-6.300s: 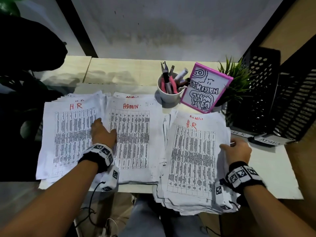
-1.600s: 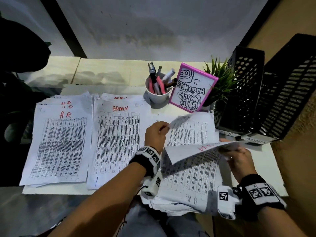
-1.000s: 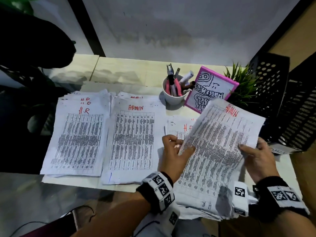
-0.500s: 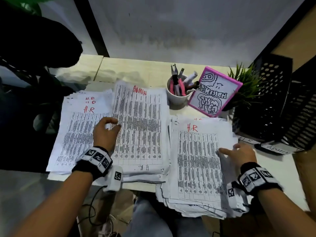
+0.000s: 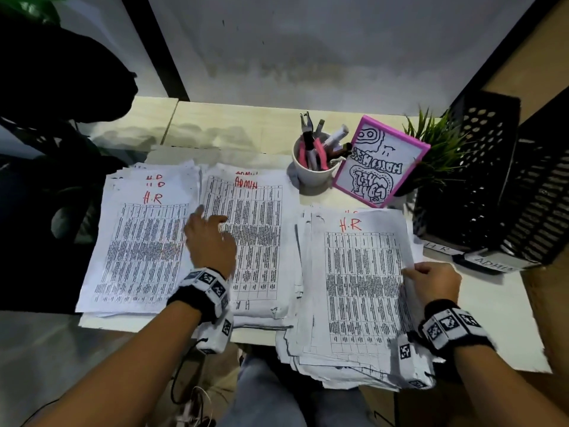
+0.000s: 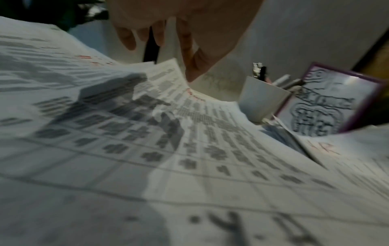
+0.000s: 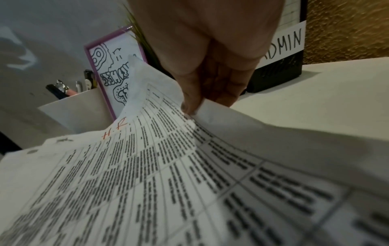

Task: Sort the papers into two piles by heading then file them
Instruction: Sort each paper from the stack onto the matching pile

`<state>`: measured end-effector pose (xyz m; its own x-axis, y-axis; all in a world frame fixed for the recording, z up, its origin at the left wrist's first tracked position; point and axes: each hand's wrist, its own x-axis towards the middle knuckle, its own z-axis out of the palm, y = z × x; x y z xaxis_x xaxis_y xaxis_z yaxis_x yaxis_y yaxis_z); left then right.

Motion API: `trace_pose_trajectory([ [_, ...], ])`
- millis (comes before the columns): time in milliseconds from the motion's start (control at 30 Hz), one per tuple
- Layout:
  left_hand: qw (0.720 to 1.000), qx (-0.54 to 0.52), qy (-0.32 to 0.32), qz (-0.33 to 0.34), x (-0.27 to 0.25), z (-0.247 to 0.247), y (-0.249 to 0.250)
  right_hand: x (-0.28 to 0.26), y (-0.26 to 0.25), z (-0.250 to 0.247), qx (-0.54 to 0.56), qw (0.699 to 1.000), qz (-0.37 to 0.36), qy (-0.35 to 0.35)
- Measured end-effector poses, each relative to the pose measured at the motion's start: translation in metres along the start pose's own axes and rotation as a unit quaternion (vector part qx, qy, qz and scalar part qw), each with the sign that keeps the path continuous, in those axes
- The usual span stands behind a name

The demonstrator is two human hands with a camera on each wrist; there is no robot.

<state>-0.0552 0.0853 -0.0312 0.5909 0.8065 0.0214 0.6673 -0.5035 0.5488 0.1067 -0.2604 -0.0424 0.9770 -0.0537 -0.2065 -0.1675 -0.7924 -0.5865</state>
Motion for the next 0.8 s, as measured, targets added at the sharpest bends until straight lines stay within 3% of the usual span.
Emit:
trace_pose_trajectory([
  [167,0.982,-0.129,-0.09,0.102,-0.018,0.029,0.052,0.009,0.015,-0.005,-0.031,0.996,-0.084,-0.029],
  [233,0.967,-0.191,-0.126,0.109,-0.026,0.037,0.074,0.009,0.014,-0.012,-0.016,0.994,-0.103,-0.008],
  [300,0.955,-0.232,-0.169,0.075,-0.032,0.048,0.092,0.006,0.013,-0.018,0.03,0.992,-0.119,0.029],
  [367,0.93,-0.26,-0.257,0.029,-0.039,0.053,0.108,0.002,0.013,-0.023,0.135,0.987,-0.076,0.038],
  [467,0.892,-0.25,-0.376,0.016,-0.051,0.056,0.126,-0.002,0.014,-0.029,0.306,0.952,0.024,0.015],
  [533,0.875,-0.296,-0.384,-0.004,-0.057,0.061,0.129,-0.01,0.011,-0.034,0.388,0.919,0.069,-0.017],
  [600,0.832,-0.398,-0.383,-0.058,-0.063,0.058,0.132,-0.019,0.007,-0.038,0.409,0.908,0.043,-0.075],
  [700,0.836,-0.432,-0.325,-0.092,-0.066,0.058,0.119,-0.023,0.004,-0.042,0.419,0.897,0.039,-0.134],
  [800,0.844,-0.408,-0.34,-0.07,-0.07,0.052,0.105,-0.01,0.005,-0.041,0.425,0.893,0.09,-0.121],
])
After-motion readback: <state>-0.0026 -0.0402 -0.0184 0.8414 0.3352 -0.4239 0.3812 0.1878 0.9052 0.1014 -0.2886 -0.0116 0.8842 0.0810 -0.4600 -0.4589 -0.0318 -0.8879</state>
